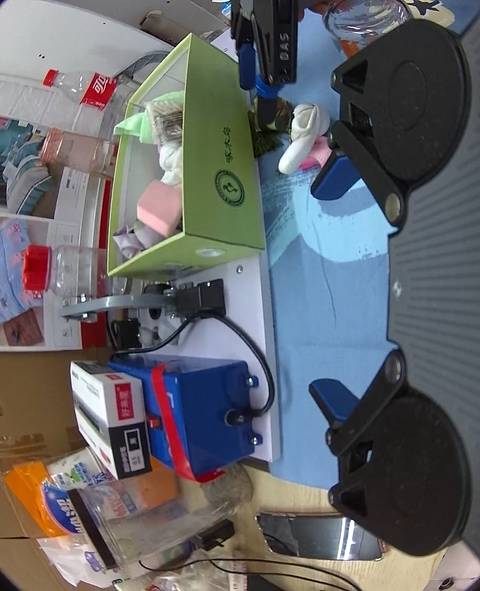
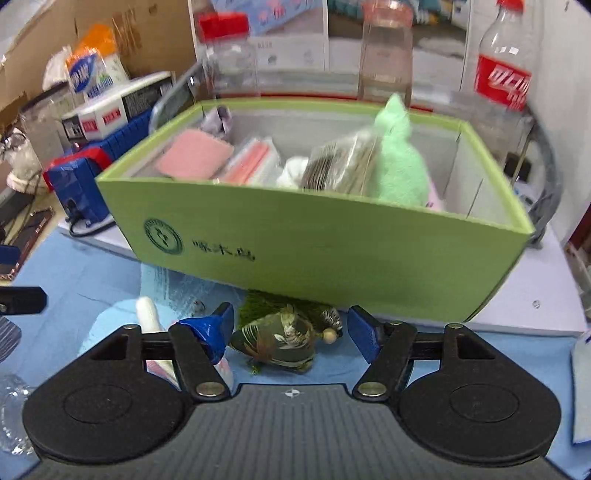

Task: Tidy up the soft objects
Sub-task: 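Move the right gripper to the green tasselled sachet while the left gripper approaches the white-pink sock bundle, then close the left gripper on the sock bundle while the right gripper closes on the sachet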

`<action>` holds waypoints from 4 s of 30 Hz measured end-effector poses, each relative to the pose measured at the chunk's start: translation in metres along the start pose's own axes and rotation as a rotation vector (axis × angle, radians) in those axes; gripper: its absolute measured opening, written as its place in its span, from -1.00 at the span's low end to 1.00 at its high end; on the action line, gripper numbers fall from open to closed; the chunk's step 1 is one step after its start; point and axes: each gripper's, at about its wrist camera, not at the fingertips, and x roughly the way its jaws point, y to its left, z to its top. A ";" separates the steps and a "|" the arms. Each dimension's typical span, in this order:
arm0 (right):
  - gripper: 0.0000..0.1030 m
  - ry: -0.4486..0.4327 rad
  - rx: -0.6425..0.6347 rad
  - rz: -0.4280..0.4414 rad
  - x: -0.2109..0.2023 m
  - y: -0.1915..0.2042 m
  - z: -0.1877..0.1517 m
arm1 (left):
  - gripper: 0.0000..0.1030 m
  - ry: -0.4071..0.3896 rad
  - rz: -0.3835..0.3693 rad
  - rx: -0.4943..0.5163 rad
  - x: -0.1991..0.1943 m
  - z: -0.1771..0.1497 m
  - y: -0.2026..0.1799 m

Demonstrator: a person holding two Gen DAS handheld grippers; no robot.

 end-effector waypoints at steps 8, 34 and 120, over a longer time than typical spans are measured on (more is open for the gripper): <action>0.10 0.022 0.198 -0.057 -0.022 -0.069 -0.042 | 0.99 -0.015 0.014 0.081 -0.001 0.005 -0.017; 0.12 -0.079 0.180 -0.086 -0.006 -0.037 -0.027 | 0.99 0.030 0.001 0.146 0.017 0.022 -0.054; 0.34 -0.144 0.006 -0.065 -0.002 -0.058 -0.047 | 0.40 0.393 -0.347 0.187 0.112 0.043 -0.109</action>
